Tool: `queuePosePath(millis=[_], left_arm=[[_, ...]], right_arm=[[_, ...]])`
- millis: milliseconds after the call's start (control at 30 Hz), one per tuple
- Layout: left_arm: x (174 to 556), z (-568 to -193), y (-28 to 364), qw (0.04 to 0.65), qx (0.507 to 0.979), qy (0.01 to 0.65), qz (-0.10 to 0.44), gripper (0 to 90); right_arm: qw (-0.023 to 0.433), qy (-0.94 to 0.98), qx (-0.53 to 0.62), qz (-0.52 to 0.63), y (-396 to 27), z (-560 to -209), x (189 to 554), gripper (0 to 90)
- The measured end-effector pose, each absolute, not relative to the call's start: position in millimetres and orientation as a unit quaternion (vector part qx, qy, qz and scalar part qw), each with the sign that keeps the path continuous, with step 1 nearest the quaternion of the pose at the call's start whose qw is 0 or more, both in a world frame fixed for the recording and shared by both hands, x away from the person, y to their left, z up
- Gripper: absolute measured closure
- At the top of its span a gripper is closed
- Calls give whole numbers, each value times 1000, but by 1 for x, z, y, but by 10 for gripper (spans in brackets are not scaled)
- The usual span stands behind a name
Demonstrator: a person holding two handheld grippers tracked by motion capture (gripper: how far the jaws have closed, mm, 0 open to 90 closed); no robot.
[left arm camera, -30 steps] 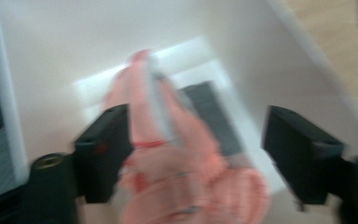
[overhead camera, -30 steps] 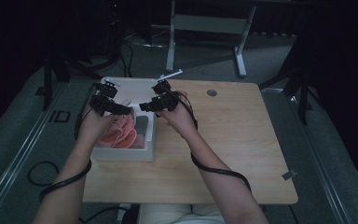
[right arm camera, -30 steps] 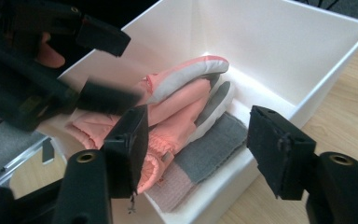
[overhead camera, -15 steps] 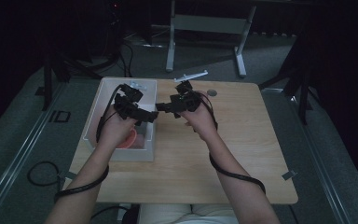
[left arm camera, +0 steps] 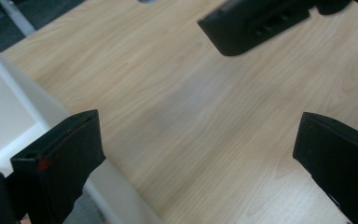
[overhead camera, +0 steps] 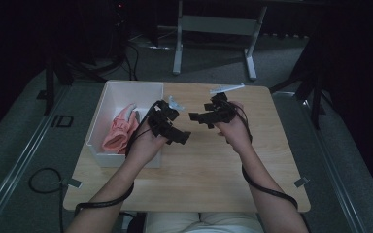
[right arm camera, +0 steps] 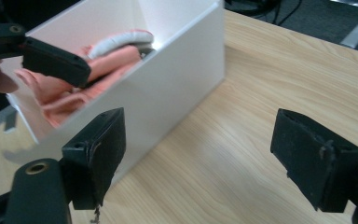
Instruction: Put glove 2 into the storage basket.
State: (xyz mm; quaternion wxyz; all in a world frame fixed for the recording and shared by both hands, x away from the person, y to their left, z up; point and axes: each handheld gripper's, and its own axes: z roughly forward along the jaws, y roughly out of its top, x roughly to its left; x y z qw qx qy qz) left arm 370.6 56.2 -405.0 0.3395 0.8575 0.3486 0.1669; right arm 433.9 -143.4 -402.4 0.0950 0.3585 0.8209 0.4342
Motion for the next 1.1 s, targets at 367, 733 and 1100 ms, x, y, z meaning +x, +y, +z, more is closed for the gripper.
queuePosePath(millis=[367,733,1100], left_arm=[[358,-434,24,333,875,317,149,9],[343,-464,2,333,889,285,132,9],[333,-494,-11,336,896,265,115,9]], right_arm=[[109,829,355,418,-171,-438,425,174],[119,833,344,417,-196,-470,409,166],[118,838,347,405,-217,-501,397,159]])
